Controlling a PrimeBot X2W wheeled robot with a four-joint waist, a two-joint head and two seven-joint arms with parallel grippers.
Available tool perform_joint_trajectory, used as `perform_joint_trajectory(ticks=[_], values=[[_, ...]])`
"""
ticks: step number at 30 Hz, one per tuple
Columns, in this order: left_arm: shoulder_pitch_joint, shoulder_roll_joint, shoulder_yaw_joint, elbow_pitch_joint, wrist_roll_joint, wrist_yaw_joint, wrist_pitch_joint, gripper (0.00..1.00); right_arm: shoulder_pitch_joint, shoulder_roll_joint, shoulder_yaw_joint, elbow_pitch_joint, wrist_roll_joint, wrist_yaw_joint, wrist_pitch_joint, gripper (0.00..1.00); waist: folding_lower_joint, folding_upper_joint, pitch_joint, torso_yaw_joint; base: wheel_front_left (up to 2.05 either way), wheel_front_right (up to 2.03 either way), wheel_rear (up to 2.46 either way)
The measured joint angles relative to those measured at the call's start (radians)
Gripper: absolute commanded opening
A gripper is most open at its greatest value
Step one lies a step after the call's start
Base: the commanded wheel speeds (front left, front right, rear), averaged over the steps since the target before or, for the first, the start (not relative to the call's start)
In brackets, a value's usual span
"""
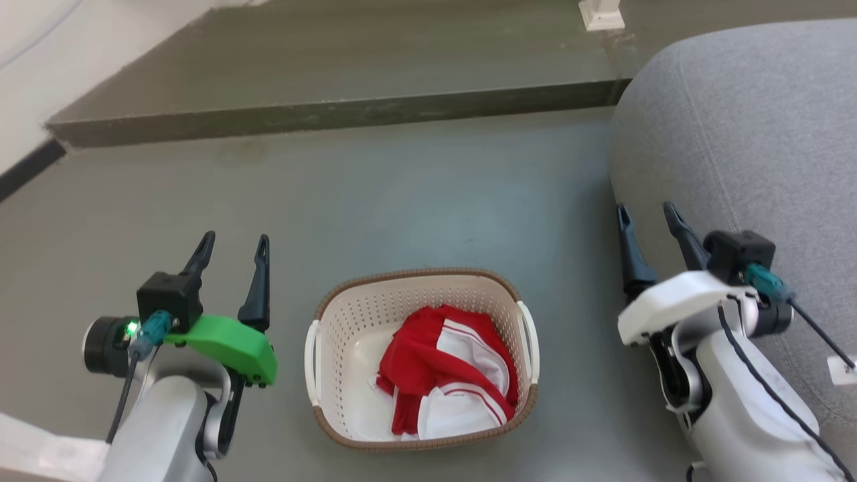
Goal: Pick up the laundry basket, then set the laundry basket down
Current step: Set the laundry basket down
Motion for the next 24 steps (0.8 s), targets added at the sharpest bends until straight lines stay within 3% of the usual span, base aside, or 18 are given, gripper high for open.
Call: perform_joint_trajectory(ticks=[24], values=[[0.339, -0.04, 0.104, -0.16, 0.101, 0.012, -0.003, 1.0, 0.268, 0.002, -0.039, -0.148, -0.075, -0.007, 0.0, 1.0, 0.0, 0.0, -0.148, 0.011, 0.0, 0.0, 0.0]])
